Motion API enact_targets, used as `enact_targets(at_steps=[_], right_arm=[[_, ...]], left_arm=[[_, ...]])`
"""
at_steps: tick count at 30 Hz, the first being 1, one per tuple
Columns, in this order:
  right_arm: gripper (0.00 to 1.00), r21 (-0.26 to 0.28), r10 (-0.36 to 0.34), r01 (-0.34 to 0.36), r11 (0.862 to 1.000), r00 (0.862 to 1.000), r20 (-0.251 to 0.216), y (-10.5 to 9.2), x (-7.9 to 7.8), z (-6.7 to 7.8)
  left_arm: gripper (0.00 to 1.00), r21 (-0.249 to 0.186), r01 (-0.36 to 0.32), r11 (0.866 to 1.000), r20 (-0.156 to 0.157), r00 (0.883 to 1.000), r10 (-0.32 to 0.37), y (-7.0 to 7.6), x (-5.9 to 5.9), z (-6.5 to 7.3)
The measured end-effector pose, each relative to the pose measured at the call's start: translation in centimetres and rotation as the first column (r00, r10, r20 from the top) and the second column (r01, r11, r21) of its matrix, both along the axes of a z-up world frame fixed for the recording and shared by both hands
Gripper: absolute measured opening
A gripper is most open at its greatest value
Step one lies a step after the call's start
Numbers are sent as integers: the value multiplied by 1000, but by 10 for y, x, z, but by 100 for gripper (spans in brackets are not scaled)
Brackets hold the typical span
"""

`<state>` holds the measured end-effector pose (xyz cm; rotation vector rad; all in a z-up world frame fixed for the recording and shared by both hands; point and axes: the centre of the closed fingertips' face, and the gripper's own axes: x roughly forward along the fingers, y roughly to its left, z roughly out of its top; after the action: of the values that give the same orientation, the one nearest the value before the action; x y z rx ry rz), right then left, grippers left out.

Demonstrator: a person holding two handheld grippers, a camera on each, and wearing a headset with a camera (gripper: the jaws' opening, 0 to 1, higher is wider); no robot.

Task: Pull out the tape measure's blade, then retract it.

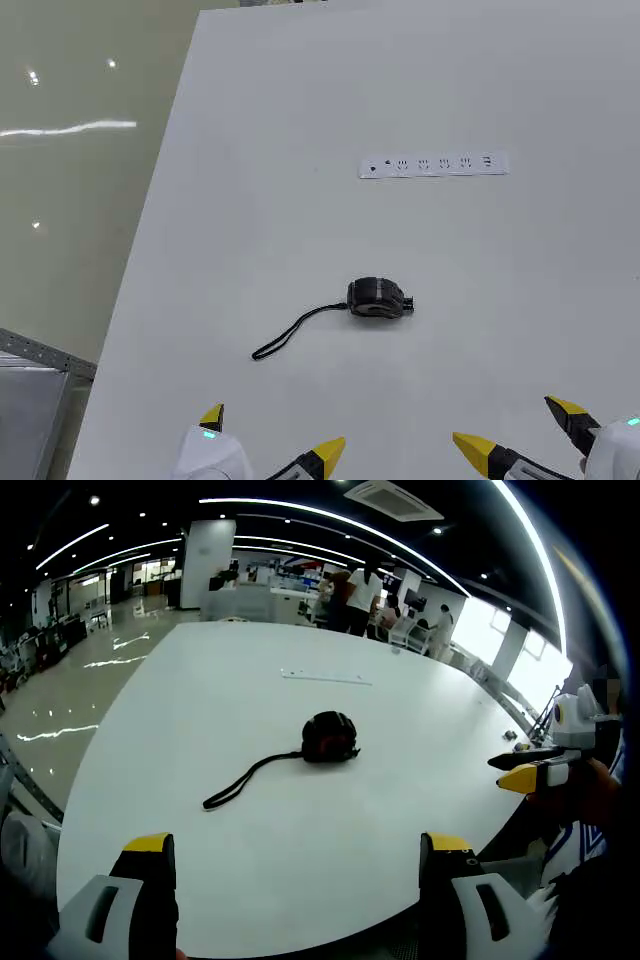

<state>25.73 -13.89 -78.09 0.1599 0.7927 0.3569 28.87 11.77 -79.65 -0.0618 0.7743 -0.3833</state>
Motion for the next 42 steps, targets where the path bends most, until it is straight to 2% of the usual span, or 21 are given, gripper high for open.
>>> enact_targets(at_steps=[5,8,18,27,32,34,37,42], right_arm=[[83,2,-1,1,1000,1000,-5,5,-2,-1],[83,2,4,-4,1000,1000,-2,8,-2,1],[83,-1,-7,7,1000,1000,-1,3,-1,3],[82,-19,-30,30,999,999,-10,-5,-6,0],[80,-16,-32,32,999,999,0,-3,-7,4],[79,-32,-19,18,999,1000,-5,-3,-8,2],[79,-25,-26,26,999,1000,0,-3,-7,5],[78,-43,-19,19,999,1000,5,-5,-5,4]], left_arm=[[98,2,0,1000,20,1000,0,7,4,8],[98,-2,-3,1000,21,1000,3,8,4,8],[98,-19,37,999,-3,999,-37,-3,4,1],[98,-21,61,998,-8,998,-61,-6,2,1],[98,-17,66,998,-2,998,-66,-7,3,4],[98,-23,65,998,0,998,-65,-9,5,6],[98,-29,74,997,7,997,-74,-11,6,7],[98,-25,103,994,8,995,-103,-14,7,8]])
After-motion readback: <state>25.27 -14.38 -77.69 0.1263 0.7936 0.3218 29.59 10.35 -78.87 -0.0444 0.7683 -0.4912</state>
